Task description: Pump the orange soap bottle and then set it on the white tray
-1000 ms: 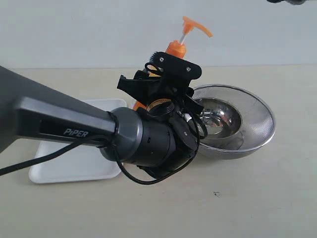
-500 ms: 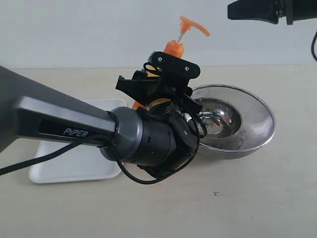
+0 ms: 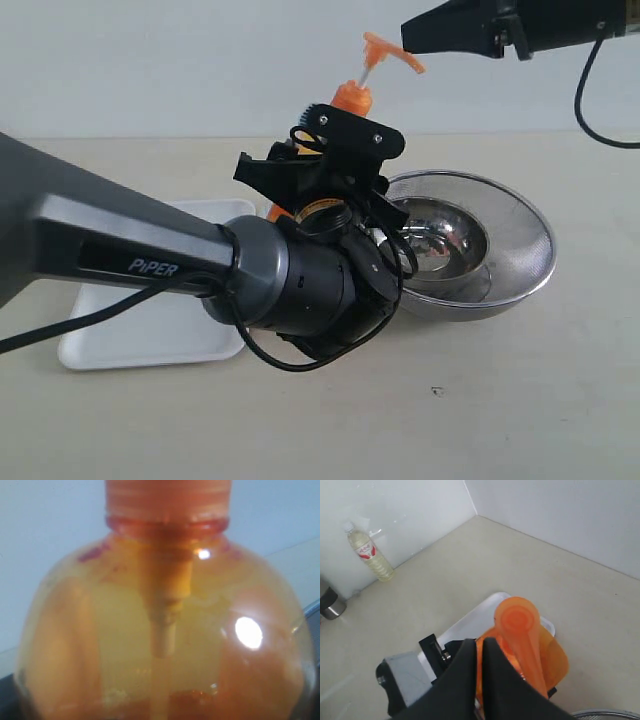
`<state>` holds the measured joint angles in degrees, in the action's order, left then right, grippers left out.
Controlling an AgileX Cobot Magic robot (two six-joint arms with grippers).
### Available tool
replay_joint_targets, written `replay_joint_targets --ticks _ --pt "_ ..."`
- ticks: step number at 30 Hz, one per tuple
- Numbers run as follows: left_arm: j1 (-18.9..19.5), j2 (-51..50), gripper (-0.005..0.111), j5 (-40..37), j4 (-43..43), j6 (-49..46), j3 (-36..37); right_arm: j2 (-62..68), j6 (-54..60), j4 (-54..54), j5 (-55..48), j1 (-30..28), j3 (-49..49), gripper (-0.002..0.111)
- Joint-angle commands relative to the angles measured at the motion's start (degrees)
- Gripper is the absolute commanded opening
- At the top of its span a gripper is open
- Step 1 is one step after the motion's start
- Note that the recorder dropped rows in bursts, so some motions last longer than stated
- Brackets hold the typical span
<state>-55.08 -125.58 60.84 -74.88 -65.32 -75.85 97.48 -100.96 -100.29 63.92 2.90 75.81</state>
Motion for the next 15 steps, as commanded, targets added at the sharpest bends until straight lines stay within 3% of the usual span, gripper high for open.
replay_joint_targets --ticks 1,15 --pt "-0.23 0.83 0.005 3.47 2.43 -1.36 -0.81 -0.14 1.09 0.34 -1.50 0.09 0.42 0.000" --pt "-0.23 0.83 0.005 3.47 2.54 -1.57 -0.81 3.76 1.52 0.34 -2.26 0.59 0.42 0.000"
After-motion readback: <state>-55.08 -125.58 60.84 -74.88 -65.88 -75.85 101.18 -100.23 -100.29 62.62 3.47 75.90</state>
